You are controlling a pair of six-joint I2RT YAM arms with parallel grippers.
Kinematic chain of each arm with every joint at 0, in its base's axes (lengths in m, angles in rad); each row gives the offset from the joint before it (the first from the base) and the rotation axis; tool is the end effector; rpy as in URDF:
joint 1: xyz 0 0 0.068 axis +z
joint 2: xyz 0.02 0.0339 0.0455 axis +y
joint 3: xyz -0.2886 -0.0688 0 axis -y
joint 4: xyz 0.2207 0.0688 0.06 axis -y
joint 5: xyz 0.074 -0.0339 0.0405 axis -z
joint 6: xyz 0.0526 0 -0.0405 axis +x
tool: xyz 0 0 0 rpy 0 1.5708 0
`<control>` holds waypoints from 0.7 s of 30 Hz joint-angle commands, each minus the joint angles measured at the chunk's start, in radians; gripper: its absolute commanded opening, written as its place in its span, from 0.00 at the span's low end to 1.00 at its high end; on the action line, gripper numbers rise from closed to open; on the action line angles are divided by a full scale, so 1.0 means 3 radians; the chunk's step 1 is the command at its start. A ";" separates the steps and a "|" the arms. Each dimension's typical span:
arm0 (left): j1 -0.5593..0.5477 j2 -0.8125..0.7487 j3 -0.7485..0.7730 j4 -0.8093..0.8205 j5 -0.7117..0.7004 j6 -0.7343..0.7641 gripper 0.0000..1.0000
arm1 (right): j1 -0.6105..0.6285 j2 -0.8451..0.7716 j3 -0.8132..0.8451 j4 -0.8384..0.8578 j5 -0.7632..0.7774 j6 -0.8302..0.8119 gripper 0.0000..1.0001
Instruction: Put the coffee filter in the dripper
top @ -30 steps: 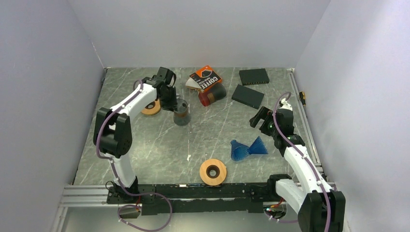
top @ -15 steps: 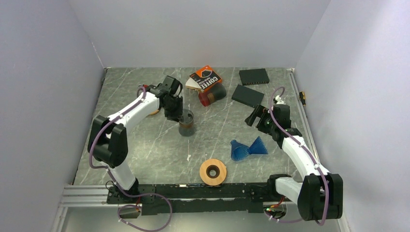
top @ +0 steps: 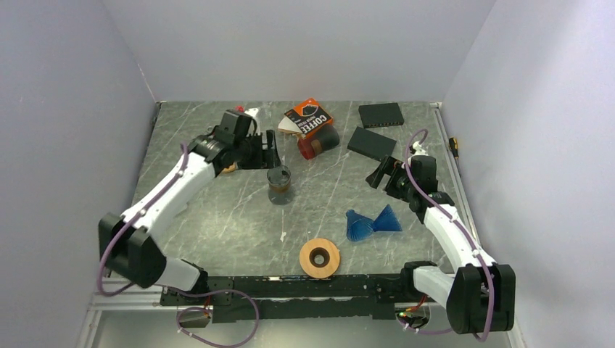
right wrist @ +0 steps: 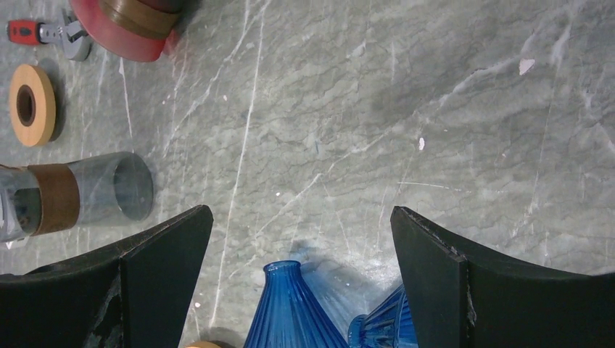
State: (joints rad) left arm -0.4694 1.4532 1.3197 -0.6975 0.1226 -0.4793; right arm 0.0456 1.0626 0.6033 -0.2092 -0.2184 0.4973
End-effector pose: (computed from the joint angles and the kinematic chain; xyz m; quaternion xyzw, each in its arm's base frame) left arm 0.2628 -0.1405 0.3370 0.0175 0.9307 -0.2156 0.2949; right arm 0.2016 0.0206 0.2439 0.1540 0.8825 0.2107 0.3912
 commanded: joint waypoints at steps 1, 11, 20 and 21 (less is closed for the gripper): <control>0.0000 -0.0523 -0.0207 0.0419 -0.0291 0.0089 0.87 | -0.0013 -0.0115 0.0151 0.0053 -0.0014 -0.0057 1.00; 0.0063 -0.0877 -0.0616 0.0484 -0.1420 0.0078 0.99 | -0.0014 -0.0074 0.0142 0.0086 -0.0021 -0.0042 1.00; 0.0746 -0.0231 -0.0584 0.0423 -0.1080 -0.0339 1.00 | -0.0010 -0.0009 0.0088 0.0162 -0.0028 -0.0016 1.00; 0.0837 -0.0151 -0.0589 0.0452 -0.1027 -0.0378 0.99 | -0.0013 -0.0002 0.0082 0.0170 -0.0029 -0.0016 1.00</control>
State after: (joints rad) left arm -0.3038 1.3411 1.1381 -0.5819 -0.2283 -0.5179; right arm 0.0456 1.0554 0.6060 -0.2081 -0.2188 0.4976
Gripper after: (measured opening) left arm 0.995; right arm 0.994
